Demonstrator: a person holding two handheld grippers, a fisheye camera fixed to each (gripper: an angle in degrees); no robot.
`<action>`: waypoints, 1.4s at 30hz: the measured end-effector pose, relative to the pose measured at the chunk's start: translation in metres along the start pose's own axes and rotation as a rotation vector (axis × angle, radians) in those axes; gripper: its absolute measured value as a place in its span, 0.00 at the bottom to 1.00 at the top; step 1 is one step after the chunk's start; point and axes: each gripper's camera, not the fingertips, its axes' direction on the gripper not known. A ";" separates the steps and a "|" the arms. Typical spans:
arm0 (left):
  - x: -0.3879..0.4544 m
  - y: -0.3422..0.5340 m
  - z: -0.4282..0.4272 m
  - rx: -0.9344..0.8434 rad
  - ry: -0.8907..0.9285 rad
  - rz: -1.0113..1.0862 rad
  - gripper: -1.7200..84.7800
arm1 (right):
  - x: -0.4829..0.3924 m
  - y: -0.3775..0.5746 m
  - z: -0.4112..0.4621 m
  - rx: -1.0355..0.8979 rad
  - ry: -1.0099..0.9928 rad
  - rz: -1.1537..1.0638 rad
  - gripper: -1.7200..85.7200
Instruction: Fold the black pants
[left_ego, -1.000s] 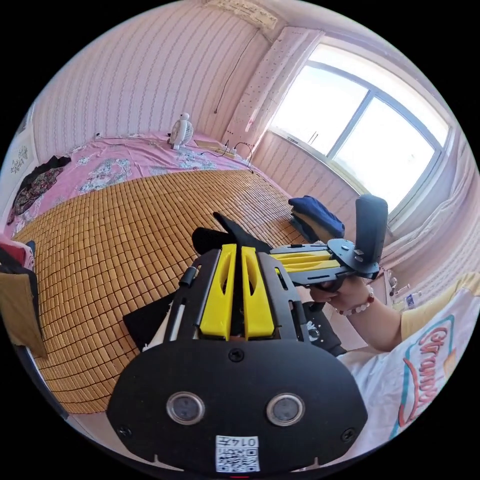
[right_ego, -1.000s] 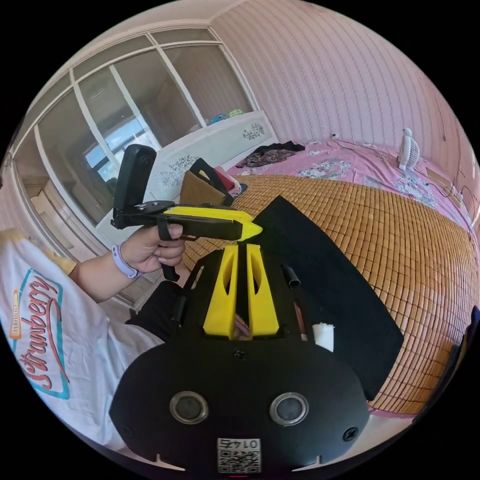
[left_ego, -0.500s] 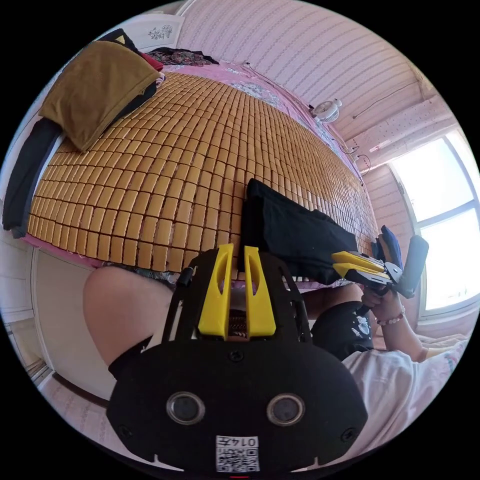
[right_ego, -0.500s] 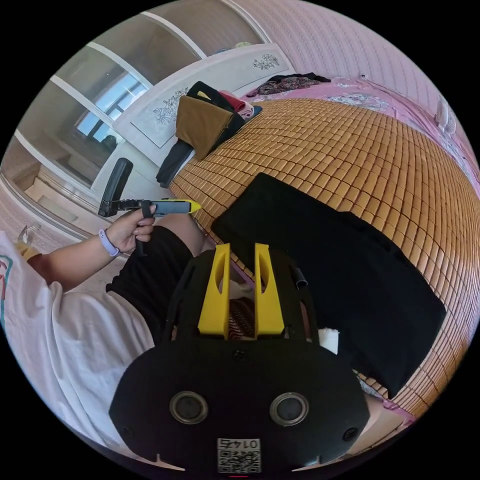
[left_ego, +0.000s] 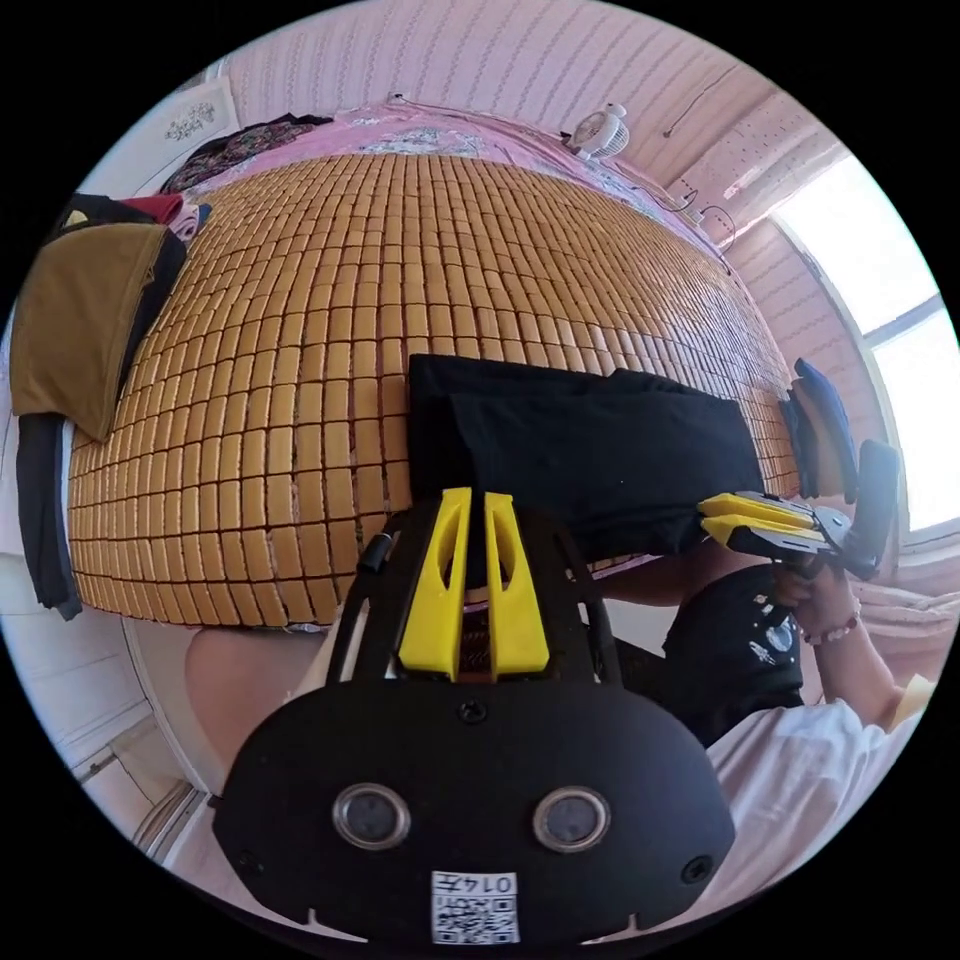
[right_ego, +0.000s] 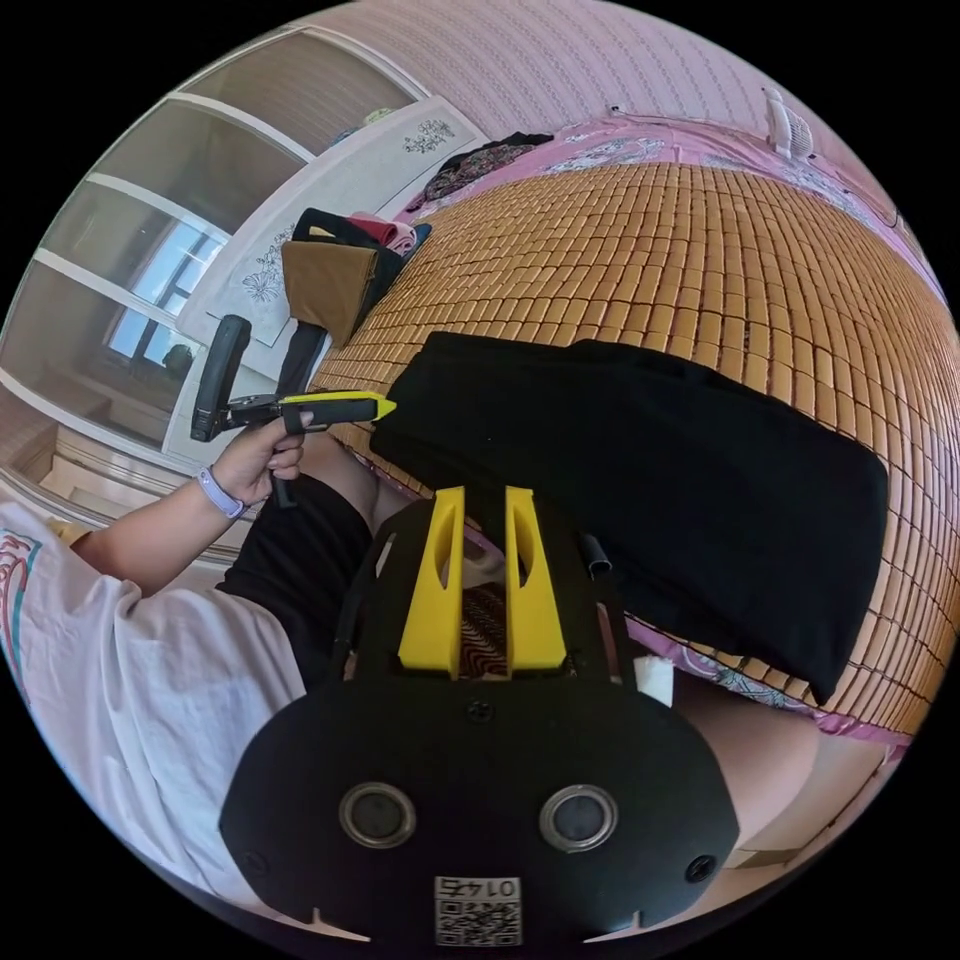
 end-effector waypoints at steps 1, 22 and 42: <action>0.008 -0.002 -0.008 0.030 -0.014 0.029 0.03 | 0.000 -0.001 -0.002 0.002 0.000 0.004 0.10; -0.053 0.024 0.007 0.067 0.061 -0.235 0.01 | 0.055 0.000 -0.078 0.079 0.396 0.354 0.17; -0.067 0.032 -0.011 0.145 -0.236 -0.175 0.01 | -0.039 -0.083 -0.034 -0.048 0.312 0.075 0.09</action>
